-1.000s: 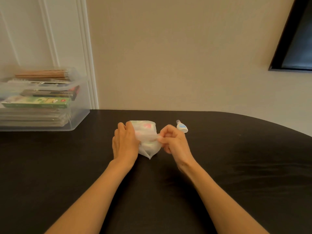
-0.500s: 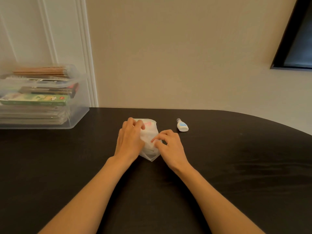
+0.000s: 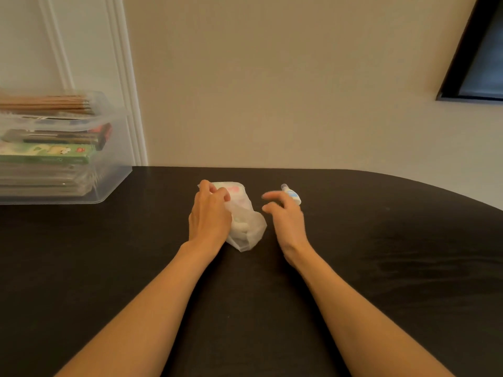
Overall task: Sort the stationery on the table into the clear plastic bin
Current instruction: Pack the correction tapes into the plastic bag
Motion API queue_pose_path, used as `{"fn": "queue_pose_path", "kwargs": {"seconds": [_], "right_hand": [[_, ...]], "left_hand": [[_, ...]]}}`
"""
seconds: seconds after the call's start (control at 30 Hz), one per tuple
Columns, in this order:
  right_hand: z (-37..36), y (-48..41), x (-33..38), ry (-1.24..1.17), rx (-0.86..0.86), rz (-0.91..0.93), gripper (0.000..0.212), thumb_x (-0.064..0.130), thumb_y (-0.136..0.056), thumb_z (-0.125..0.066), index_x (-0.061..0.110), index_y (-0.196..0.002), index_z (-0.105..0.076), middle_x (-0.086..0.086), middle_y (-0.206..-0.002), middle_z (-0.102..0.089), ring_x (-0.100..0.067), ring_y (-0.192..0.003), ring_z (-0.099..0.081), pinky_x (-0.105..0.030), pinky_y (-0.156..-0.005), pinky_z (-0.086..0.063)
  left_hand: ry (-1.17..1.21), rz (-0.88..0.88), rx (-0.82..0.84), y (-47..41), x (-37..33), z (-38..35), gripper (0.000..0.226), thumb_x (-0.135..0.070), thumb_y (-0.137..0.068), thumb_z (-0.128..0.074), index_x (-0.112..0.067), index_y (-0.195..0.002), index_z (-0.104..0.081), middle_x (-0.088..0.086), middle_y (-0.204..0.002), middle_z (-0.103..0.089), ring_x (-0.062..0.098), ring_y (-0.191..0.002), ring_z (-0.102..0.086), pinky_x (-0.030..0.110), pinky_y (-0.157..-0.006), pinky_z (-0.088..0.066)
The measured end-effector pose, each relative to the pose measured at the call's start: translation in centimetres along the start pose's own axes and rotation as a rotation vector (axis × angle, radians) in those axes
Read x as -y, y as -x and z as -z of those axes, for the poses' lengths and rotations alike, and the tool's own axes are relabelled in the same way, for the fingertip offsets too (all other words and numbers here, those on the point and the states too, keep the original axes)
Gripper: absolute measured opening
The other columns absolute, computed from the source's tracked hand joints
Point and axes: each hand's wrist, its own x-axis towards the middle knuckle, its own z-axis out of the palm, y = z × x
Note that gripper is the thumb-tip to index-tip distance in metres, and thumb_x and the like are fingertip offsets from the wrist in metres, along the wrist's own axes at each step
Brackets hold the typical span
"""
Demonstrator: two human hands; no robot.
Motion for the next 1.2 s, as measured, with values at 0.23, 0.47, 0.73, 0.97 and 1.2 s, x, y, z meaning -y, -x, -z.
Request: {"fn": "queue_pose_path", "kwargs": {"seconds": [0.23,0.47,0.73,0.97,1.2], "right_hand": [[1.9,-5.8,-2.4,0.61,-0.134,-0.061,0.061,0.016,-0.093,-0.047,0.032,-0.147,-0.022,-0.005,-0.158,0.0,-0.025,-0.145,0.01,-0.041,-0.115,-0.013],[2.1,-8.7,-3.8,0.851,-0.057,-0.023,0.037,0.022,-0.098,-0.041,0.025,-0.134,-0.046,-0.013,-0.132,-0.047,-0.031,-0.119,-0.044,-0.038,-0.096,-0.04],[2.5,-7.4,-2.8,0.32,-0.169,-0.067,0.012,0.021,-0.092,-0.055,0.017,-0.102,-0.05,-0.003,-0.097,-0.054,-0.015,-0.083,-0.051,-0.025,-0.067,-0.04],[4.3,-2.3,-0.3,-0.53,0.161,-0.186,0.013,0.019,-0.088,-0.057,0.009,-0.095,-0.058,-0.002,-0.069,-0.053,-0.004,-0.044,-0.037,-0.014,-0.04,-0.027],[3.9,1.3,0.8,-0.278,0.352,-0.164,0.02,0.022,-0.087,-0.062,0.007,-0.1,-0.062,-0.003,-0.066,-0.058,-0.005,-0.046,-0.044,-0.013,-0.04,-0.036]], "left_hand": [[-0.033,-0.005,-0.036,-1.3,-0.8,-1.9,0.03,0.004,-0.09,-0.042,-0.01,-0.112,-0.056,0.007,-0.121,-0.038,0.018,-0.1,-0.044,0.025,-0.07,-0.039],[-0.038,-0.011,-0.04,-3.0,-1.0,-3.9,0.03,0.002,-0.091,-0.044,-0.009,-0.118,-0.053,0.008,-0.124,-0.037,0.021,-0.108,-0.043,0.026,-0.078,-0.042],[0.019,-0.011,-0.044,-2.3,-1.0,-3.2,0.037,-0.001,-0.089,-0.049,-0.01,-0.124,-0.05,0.006,-0.13,-0.037,0.021,-0.113,-0.044,0.027,-0.082,-0.042],[0.124,0.098,-0.05,0.0,-0.7,-1.1,0.031,-0.009,-0.084,-0.06,-0.012,-0.113,-0.048,0.004,-0.115,-0.04,0.018,-0.099,-0.046,0.029,-0.077,-0.043],[0.231,0.071,-0.016,1.8,-0.8,-0.1,0.01,-0.007,-0.087,-0.058,-0.011,-0.089,-0.05,0.006,-0.094,-0.052,0.013,-0.081,-0.048,0.016,-0.056,-0.034]]}}
